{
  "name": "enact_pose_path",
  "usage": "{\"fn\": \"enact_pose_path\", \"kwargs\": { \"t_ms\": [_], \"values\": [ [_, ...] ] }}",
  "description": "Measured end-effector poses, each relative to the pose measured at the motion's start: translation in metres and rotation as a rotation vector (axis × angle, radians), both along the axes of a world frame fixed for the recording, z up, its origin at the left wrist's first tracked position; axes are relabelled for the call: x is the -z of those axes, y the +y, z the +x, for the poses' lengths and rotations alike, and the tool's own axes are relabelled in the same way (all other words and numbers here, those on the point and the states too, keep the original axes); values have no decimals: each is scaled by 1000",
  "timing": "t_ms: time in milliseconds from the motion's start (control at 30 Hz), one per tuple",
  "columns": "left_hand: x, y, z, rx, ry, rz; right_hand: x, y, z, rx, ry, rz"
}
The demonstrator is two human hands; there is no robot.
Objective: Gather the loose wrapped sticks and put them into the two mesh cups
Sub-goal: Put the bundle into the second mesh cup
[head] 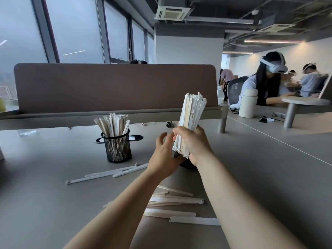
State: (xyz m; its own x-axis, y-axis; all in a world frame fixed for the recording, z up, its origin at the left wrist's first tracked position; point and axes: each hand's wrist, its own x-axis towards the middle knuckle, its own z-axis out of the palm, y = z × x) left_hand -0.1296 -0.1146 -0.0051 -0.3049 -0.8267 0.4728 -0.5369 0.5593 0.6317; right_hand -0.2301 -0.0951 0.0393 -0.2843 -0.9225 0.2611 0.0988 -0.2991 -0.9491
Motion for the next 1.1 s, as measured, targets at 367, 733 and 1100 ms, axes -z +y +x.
{"fn": "enact_pose_path", "kwargs": {
  "t_ms": [367, 733, 1100],
  "values": [
    [-11, -4, -19, 115, 16, 54, 3, -4, -5, 27, -38, 37],
    [-11, 6, 8, 25, 133, 76, -27, 19, 3, -9, -47, -134],
    [-1, 31, 49, -8, 125, -84, -19, 30, 33, 56, 207, -188]
  ]
}}
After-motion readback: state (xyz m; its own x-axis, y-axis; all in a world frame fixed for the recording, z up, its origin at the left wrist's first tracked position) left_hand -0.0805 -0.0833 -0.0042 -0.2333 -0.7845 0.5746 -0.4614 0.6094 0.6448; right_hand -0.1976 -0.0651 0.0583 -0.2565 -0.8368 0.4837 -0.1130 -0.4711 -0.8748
